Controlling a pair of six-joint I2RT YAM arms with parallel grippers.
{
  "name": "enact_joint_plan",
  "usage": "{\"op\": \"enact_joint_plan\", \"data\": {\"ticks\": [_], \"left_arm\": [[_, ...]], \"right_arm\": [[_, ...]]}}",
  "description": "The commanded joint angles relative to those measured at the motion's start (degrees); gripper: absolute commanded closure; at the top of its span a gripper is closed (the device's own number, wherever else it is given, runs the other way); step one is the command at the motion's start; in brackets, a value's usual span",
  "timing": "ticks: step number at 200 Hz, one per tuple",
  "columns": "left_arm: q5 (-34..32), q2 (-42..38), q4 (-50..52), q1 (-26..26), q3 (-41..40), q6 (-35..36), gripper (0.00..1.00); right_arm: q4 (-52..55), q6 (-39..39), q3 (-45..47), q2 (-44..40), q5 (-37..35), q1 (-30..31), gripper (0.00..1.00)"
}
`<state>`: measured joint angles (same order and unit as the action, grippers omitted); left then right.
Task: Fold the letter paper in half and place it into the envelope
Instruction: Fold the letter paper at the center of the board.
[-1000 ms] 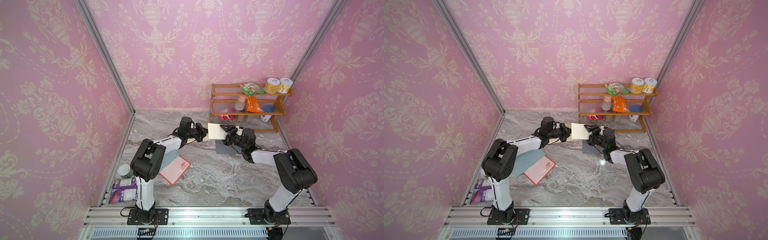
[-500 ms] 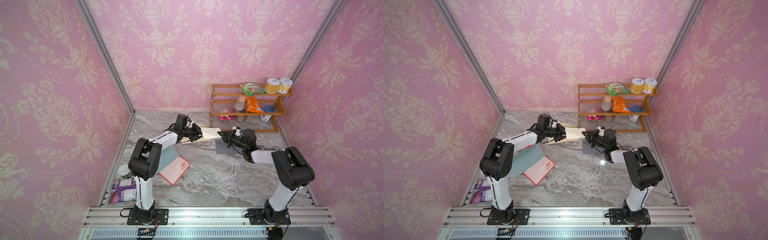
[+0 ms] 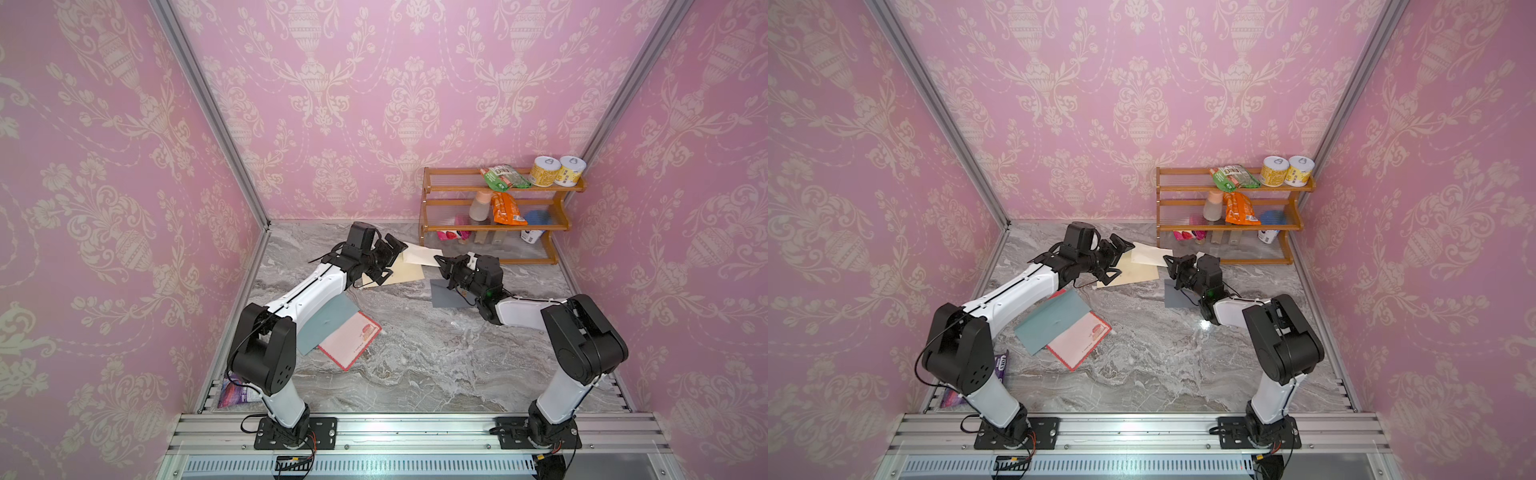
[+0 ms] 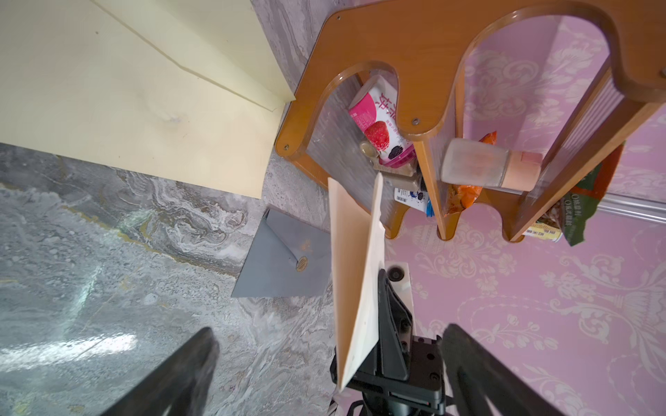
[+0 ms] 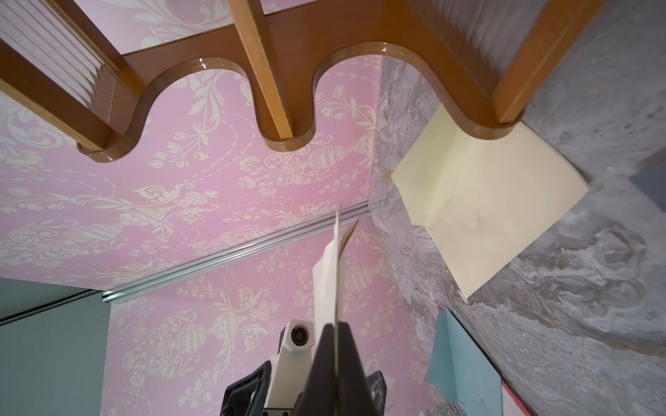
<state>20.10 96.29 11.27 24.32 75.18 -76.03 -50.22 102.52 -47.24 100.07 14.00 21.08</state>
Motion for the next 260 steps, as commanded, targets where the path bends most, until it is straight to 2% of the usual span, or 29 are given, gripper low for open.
{"op": "enact_joint_plan", "data": {"ticks": [1, 18, 49, 96, 113, 152, 205, 211, 222, 228, 232, 233, 243, 260], "left_arm": [[-9.36, 0.79, 4.84, 0.73, 1.38, -4.15, 0.01], [-14.28, 0.89, 6.69, 2.22, 3.17, -5.58, 0.01], [-22.25, 0.05, 2.96, 4.45, 2.92, -7.23, 0.07], [-24.25, 1.01, -5.56, 5.6, 0.57, -6.86, 0.24], [-24.83, 1.24, -7.87, 5.74, 0.06, -6.54, 0.35], [-24.08, 1.7, -9.68, 5.74, -0.88, -5.98, 0.68], [-23.43, 0.49, -13.72, 4.32, -6.38, -7.86, 0.92], [-23.7, 0.26, -13.7, 4.12, -6.63, -7.85, 0.95], [-23.38, -0.48, -13.9, 3.6, -7.16, -7.31, 1.0], [-23.06, -0.97, -14.19, 3.16, -7.48, -6.73, 1.0], [-22.86, -1.31, -14.36, 2.97, -7.85, -6.29, 1.0], [-22.8, -1.43, -14.4, 2.9, -7.94, -6.13, 1.0], [-21.79, -2.62, -14.22, 1.98, -8.67, -4.85, 1.0], [-18.02, -4.2, -13.07, 0.01, -8.93, -1.36, 1.0]], "right_arm": [[0.1, 3.2, -3.47, 0.38, -9.8, 3.22, 1.0], [1.42, 3.93, -4.85, 0.19, -14.92, 5.43, 1.0], [0.55, 7.58, -6.93, 2.44, -21.18, 8.91, 1.0], [-5.48, 11.19, -10.57, 8.39, -26.57, 12.97, 1.0], [-5.73, 11.21, -11.58, 9.35, -27.18, 13.88, 1.0], [-6.91, 11.8, -12.4, 10.57, -27.67, 14.48, 1.0], [-7.68, 12.19, -12.3, 10.58, -25.5, 14.49, 1.0], [-8.31, 12.14, -12.02, 10.58, -25.06, 14.36, 0.88], [-9.25, 11.97, -11.1, 10.39, -23.79, 13.89, 0.41], [-9.62, 11.51, -10.38, 10.09, -22.79, 13.41, 0.23], [-9.87, 11.0, -9.92, 9.67, -21.82, 12.94, 0.05], [-9.88, 10.84, -9.82, 9.55, -21.6, 12.8, 0.02], [-8.38, 9.04, -8.87, 7.97, -17.7, 11.2, 0.0], [-1.58, 5.58, -9.65, 6.01, -6.38, 7.73, 0.0]]}}
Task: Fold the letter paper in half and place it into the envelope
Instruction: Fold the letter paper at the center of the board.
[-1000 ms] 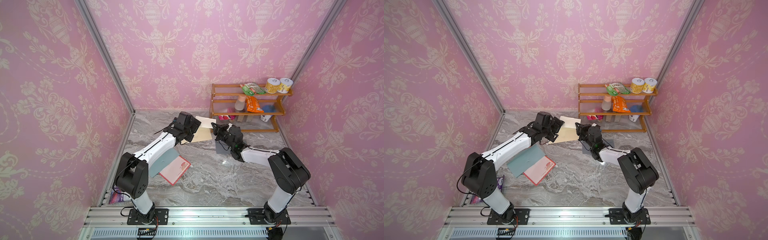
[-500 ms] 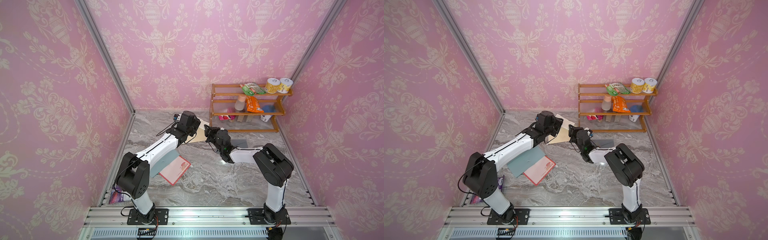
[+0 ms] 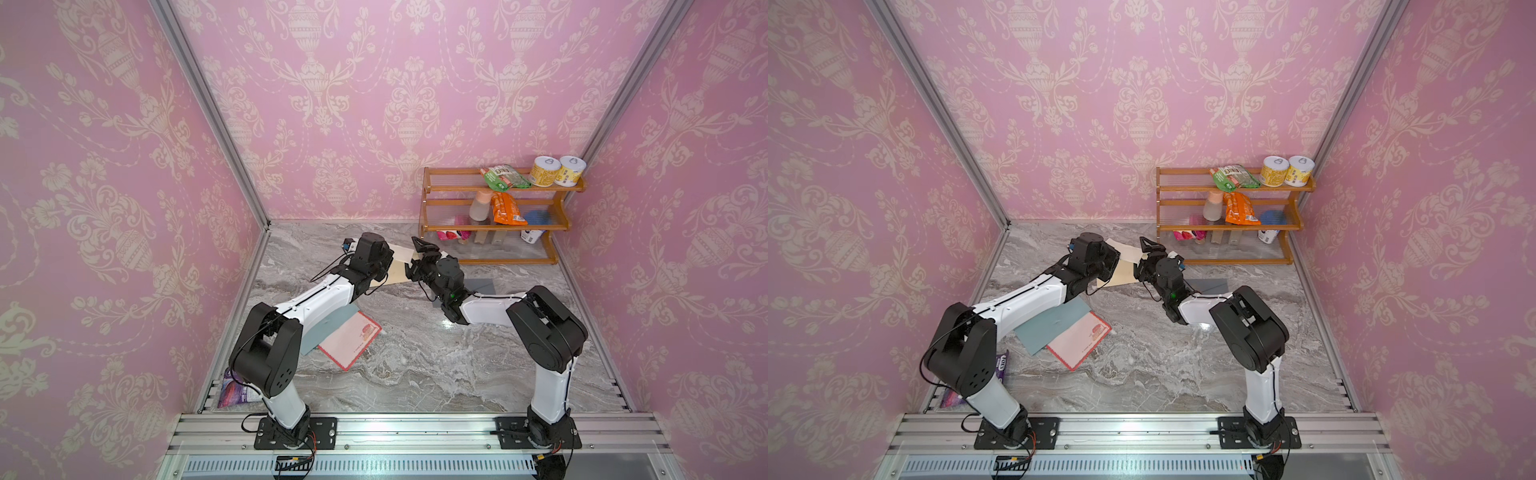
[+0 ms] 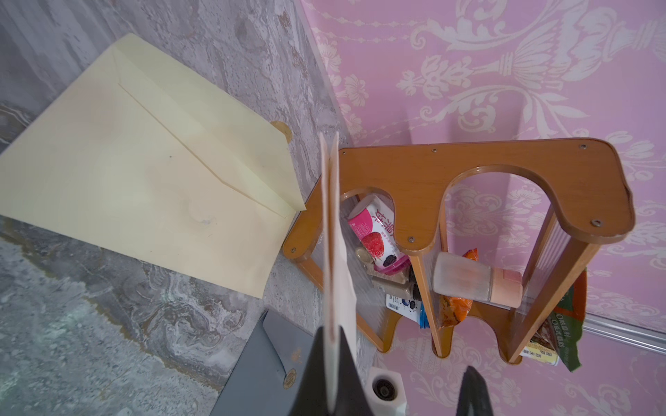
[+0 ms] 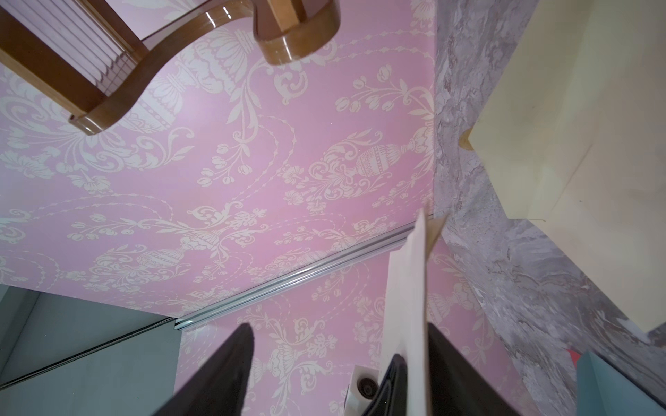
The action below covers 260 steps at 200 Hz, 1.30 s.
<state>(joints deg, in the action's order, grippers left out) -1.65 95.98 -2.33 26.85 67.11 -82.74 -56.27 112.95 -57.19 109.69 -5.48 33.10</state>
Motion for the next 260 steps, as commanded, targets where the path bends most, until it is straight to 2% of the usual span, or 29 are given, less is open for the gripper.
{"op": "enact_joint_plan", "data": {"ticks": [1, 21, 56, 73, 97, 123, 143, 205, 235, 246, 260], "left_arm": [[4.14, -4.02, 0.63, -2.6, -0.85, 5.64, 1.0], [10.86, -5.66, 2.73, -4.44, -0.58, 10.49, 1.0], [22.31, -7.56, 8.29, -6.97, -0.1, 21.15, 1.0], [26.58, -8.05, 10.48, -8.27, -0.64, 25.34, 1.0], [34.24, -6.73, 10.05, -9.59, -0.31, 30.11, 1.0], [41.47, -4.36, 9.44, -9.69, 2.08, 35.11, 1.0], [47.16, -1.69, 8.4, -9.71, 4.75, 36.29, 1.0], [55.45, 4.88, 7.49, -7.71, 9.97, 35.75, 1.0], [56.58, 6.84, 12.41, -5.79, 12.49, 39.24, 1.0], [56.35, 7.01, 12.88, -5.59, 12.47, 39.65, 1.0], [55.93, 7.01, 13.26, -5.58, 12.51, 40.01, 1.0]], "right_arm": [[4.84, -5.06, 0.18, -3.65, 13.81, -4.5, 0.0], [9.67, -9.49, -0.41, -4.7, 24.83, -7.38, 0.0], [14.8, -19.72, 2.12, -6.88, 37.69, -12.03, 0.0], [17.57, -25.75, 0.88, -6.65, 44.52, -14.18, 0.0], [18.74, -29.04, -2.34, -4.91, 52.01, -15.07, 0.0], [20.77, -31.45, -4.8, -3.98, 55.48, -15.08, 0.0], [20.66, -32.65, -5.56, -3.15, 56.74, -15.09, 0.0], [8.03, -26.21, -3.75, -0.1, 58.47, -14.91, 0.01], [4.18, -24.35, -2.3, -0.47, 58.24, -15.0, 0.21], [4.0, -24.34, -1.79, -0.91, 58.31, -14.99, 0.35], [5.24, -25.15, -1.17, -1.69, 58.41, -14.97, 0.58]]}}
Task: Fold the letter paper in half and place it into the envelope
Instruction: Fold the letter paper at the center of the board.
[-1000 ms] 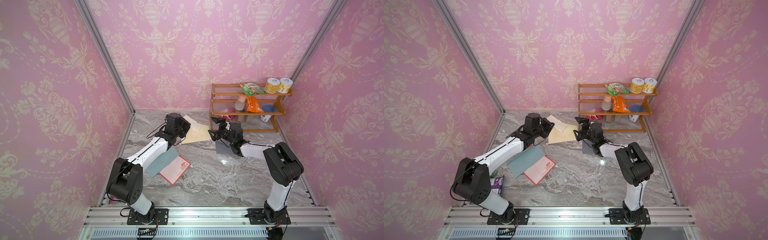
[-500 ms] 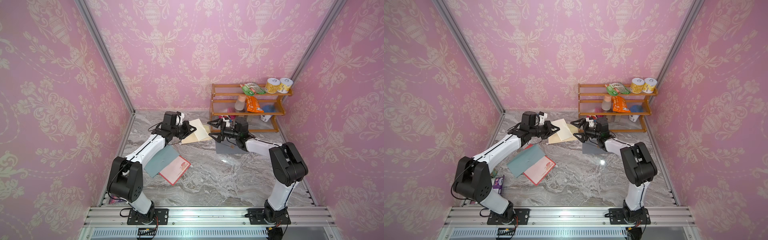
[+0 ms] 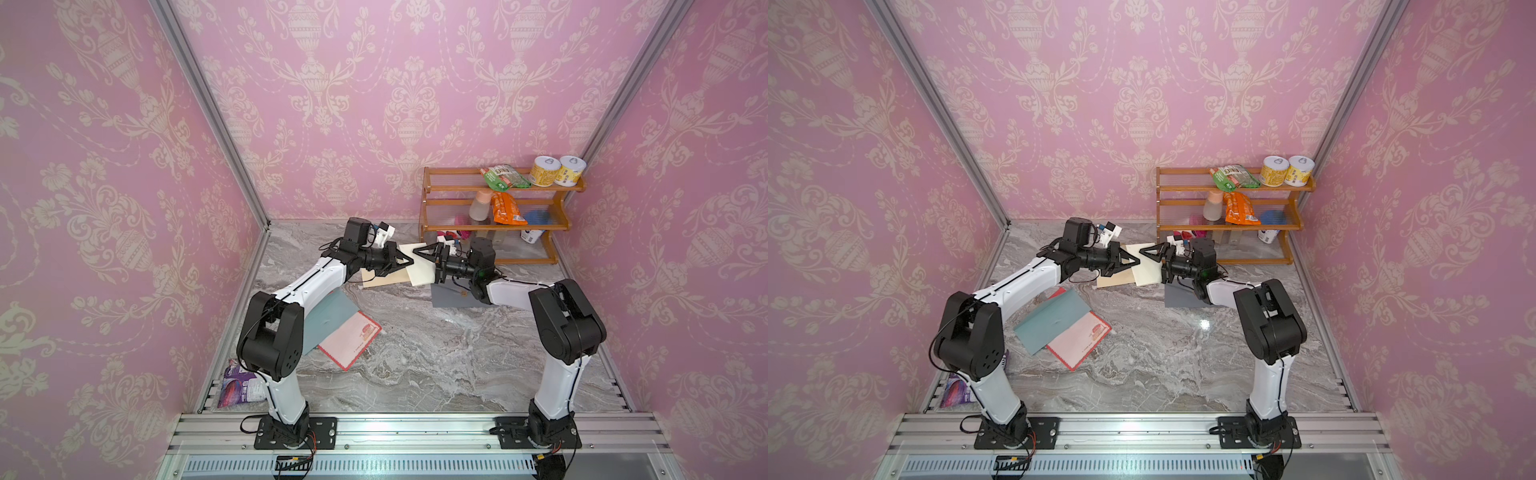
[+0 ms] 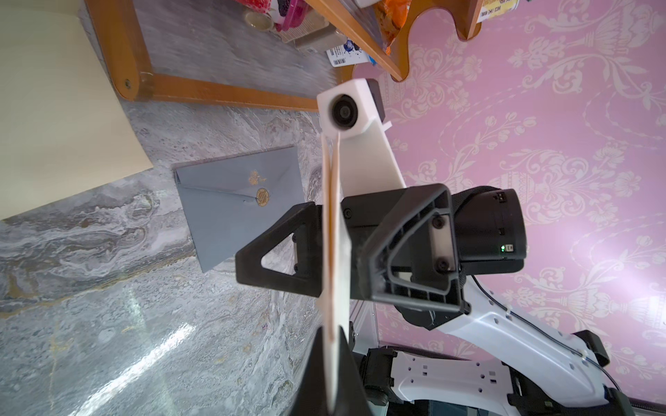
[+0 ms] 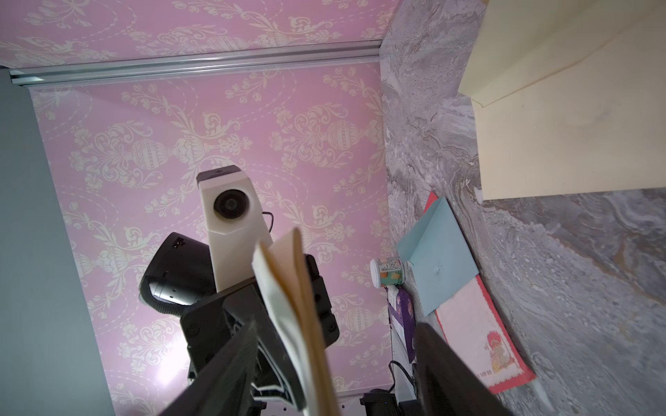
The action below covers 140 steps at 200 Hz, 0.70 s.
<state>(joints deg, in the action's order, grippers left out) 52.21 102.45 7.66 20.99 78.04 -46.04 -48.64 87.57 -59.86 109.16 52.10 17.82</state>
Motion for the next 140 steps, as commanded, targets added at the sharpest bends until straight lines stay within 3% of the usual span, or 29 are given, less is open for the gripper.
{"op": "enact_joint_plan", "data": {"ticks": [1, 16, 24, 67, 109, 140], "left_arm": [[2.05, 0.5, 3.3, 0.28, 1.58, 3.36, 1.0], [1.01, 0.01, 4.3, 0.28, 1.81, 4.31, 1.0], [0.0, -0.27, 5.12, 0.19, 1.87, 4.99, 1.0], [-1.19, -0.89, 6.43, 0.1, 1.53, 6.02, 1.0], [0.58, -0.63, 9.13, -0.15, 1.59, 8.99, 1.0], [3.17, 0.18, 13.64, -1.09, 3.05, 13.42, 1.0]], "right_arm": [[-2.23, 0.14, 1.54, -1.24, 0.82, 0.29, 0.6], [0.86, -1.79, 1.97, -2.38, 0.65, 0.28, 0.86], [2.64, -2.85, 2.25, -3.04, 0.51, 0.28, 0.92], [2.96, -3.13, 4.28, -4.82, -0.22, 0.28, 0.74], [2.74, -3.25, 4.73, -5.54, 0.47, 0.28, 0.75], [7.11, -6.97, 4.12, -6.51, 2.8, 0.28, 0.47]]}}
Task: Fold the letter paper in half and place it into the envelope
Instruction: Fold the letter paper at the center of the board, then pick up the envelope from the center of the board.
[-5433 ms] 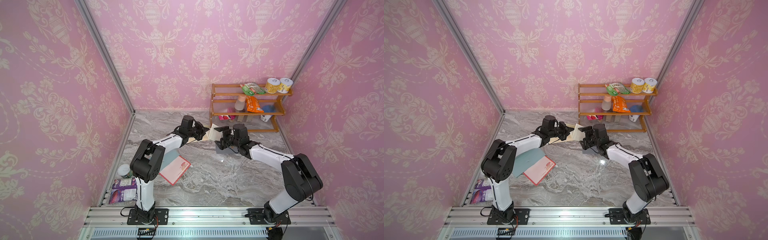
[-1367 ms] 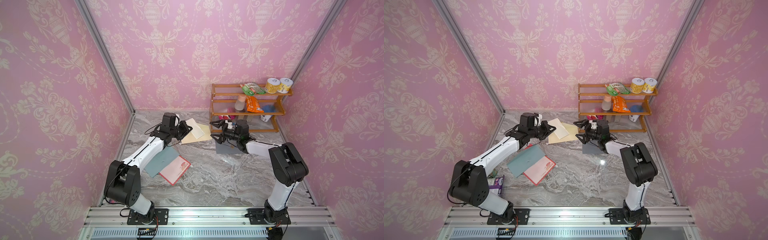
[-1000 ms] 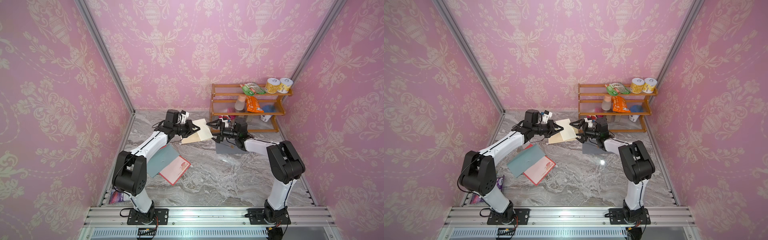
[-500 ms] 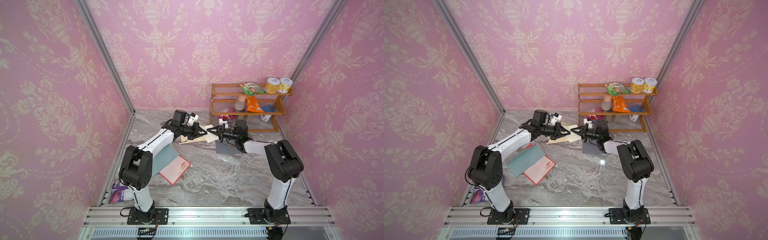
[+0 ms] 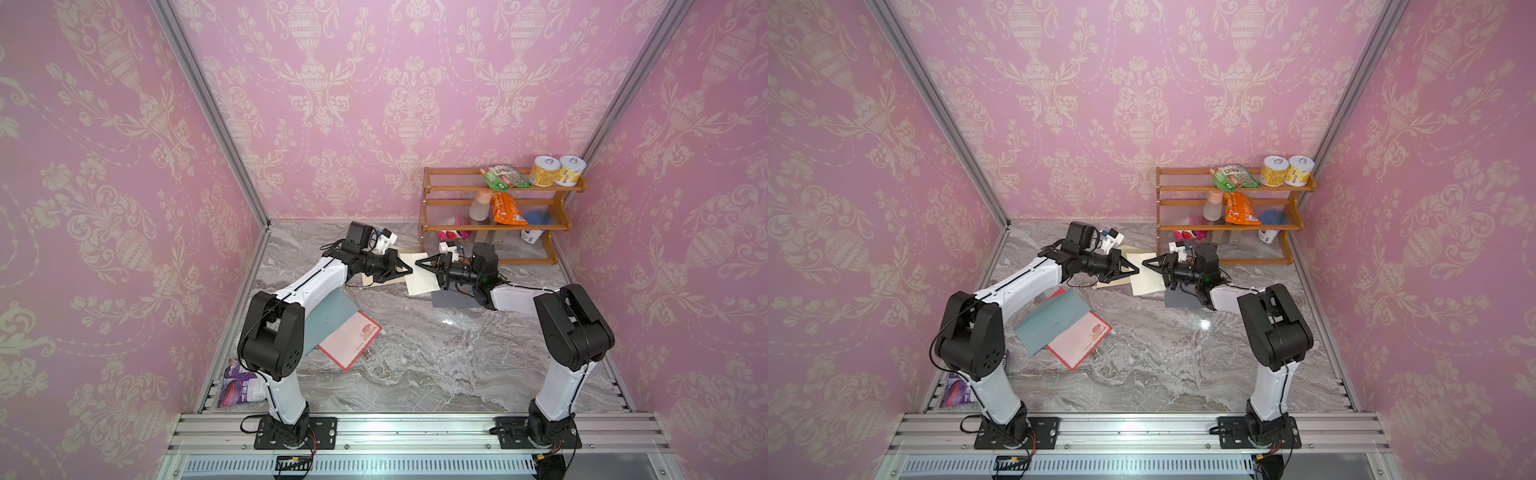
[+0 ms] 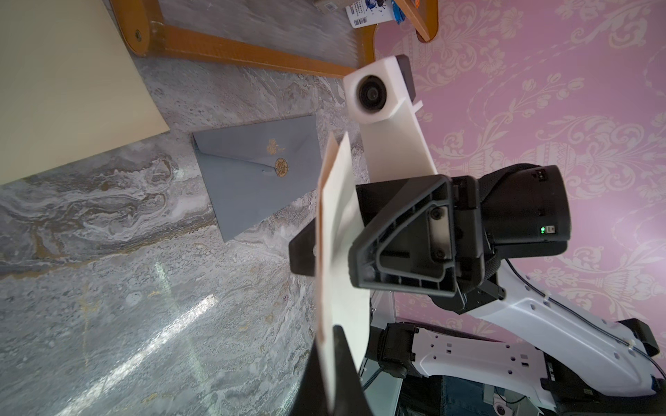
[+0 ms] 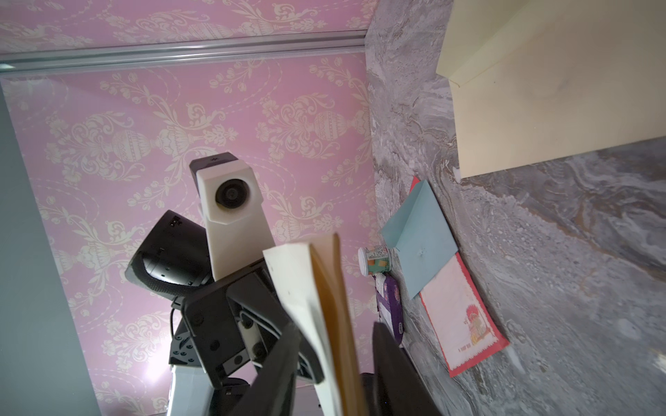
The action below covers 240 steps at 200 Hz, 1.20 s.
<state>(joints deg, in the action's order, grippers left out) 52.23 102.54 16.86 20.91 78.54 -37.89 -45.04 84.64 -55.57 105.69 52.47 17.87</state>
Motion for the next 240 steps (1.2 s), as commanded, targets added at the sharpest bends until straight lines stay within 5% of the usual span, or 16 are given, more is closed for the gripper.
{"op": "enact_joint_plan", "data": {"ticks": [1, 17, 39, 84, 94, 107, 118, 159, 203, 240], "left_arm": [[3.23, 0.1, 4.42, -1.02, 2.56, 5.32, 1.0], [4.39, 0.55, 6.73, -1.3, 3.24, 7.48, 1.0], [5.68, 1.42, 10.42, -1.39, 4.45, 10.88, 1.0], [6.07, 3.06, 16.53, -1.39, 6.34, 16.14, 0.99], [4.05, 3.06, 17.58, -1.39, 6.89, 16.91, 0.81], [-1.37, 2.42, 17.82, -1.39, 7.29, 16.62, 0.3], [-6.7, 1.72, 16.66, -1.39, 7.16, 15.45, 0.01], [-34.37, 2.62, 16.43, -1.41, 9.73, 11.14, 0.01], [-45.11, 7.59, 11.31, -1.38, 13.94, 16.17, 0.01], [-47.61, 16.81, 16.83, -1.64, 25.09, 25.28, 0.01]], "right_arm": [[3.75, -4.22, -0.2, -3.08, 2.49, 0.19, 0.47], [6.99, -6.89, -0.7, -3.59, 3.72, 0.17, 0.46], [9.76, -8.97, -1.44, -3.56, 5.29, 0.24, 0.57], [15.81, -13.54, -2.17, -4.3, 5.23, 0.24, 1.0], [17.09, -14.51, -2.25, -4.64, 4.68, 0.24, 1.0], [18.9, -15.65, -2.26, -4.97, 4.03, 0.24, 1.0], [20.31, -16.49, -2.09, -5.35, 3.34, 0.24, 1.0], [27.05, -20.18, -0.93, -7.02, 0.39, 0.24, 1.0], [23.08, -16.57, 2.31, -7.52, 0.79, 0.24, 1.0], [24.28, -16.77, 3.1, -8.41, 1.31, 0.24, 1.0]]}}
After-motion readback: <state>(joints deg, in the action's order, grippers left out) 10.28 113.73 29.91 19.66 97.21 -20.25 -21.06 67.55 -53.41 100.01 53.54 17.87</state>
